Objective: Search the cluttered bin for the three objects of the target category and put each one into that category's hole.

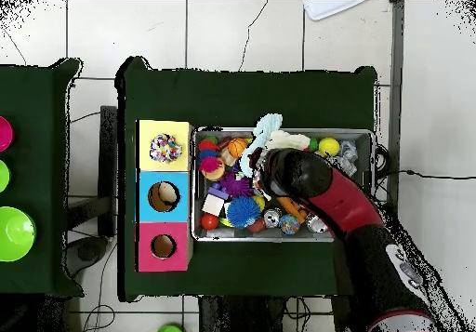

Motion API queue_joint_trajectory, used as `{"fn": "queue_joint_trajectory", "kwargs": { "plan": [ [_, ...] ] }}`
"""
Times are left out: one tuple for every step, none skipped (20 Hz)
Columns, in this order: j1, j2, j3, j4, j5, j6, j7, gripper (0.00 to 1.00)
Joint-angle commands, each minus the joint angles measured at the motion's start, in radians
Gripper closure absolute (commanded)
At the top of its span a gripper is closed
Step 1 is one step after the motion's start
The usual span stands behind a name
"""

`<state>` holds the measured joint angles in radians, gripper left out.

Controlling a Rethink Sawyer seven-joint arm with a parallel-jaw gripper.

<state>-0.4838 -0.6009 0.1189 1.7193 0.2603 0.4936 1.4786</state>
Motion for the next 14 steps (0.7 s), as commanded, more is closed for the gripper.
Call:
{"fn": "queue_joint_trajectory", "kwargs": {
  "plan": [
    [0.044,-0.089,-0.071,0.023,0.003,0.254,0.24,0.0],
    [0.05,-0.102,-0.08,0.023,0.001,0.274,0.246,0.0],
    [0.056,-0.112,-0.087,0.026,0.003,0.285,0.251,0.0],
    [0.06,-0.117,-0.093,0.026,0.004,0.292,0.254,0.0],
    [0.064,-0.118,-0.096,0.028,0.006,0.295,0.254,0.0],
    [0.065,-0.12,-0.098,0.028,0.008,0.299,0.253,0.0],
    [0.068,-0.112,-0.101,0.02,0.008,0.305,0.252,0.0],
    [0.07,-0.114,-0.105,0.016,0.006,0.315,0.249,0.0],
    [0.074,-0.119,-0.113,0.013,0.003,0.324,0.247,0.0],
    [0.077,-0.123,-0.12,0.01,-0.001,0.336,0.245,0.0],
    [0.079,-0.127,-0.125,0.01,-0.002,0.341,0.243,0.0],
    [0.08,-0.131,-0.13,0.01,-0.004,0.346,0.24,0.0],
    [0.081,-0.128,-0.134,0.009,-0.005,0.344,0.237,0.0],
    [0.082,-0.123,-0.137,0.007,-0.006,0.338,0.235,0.0]
  ]
}}
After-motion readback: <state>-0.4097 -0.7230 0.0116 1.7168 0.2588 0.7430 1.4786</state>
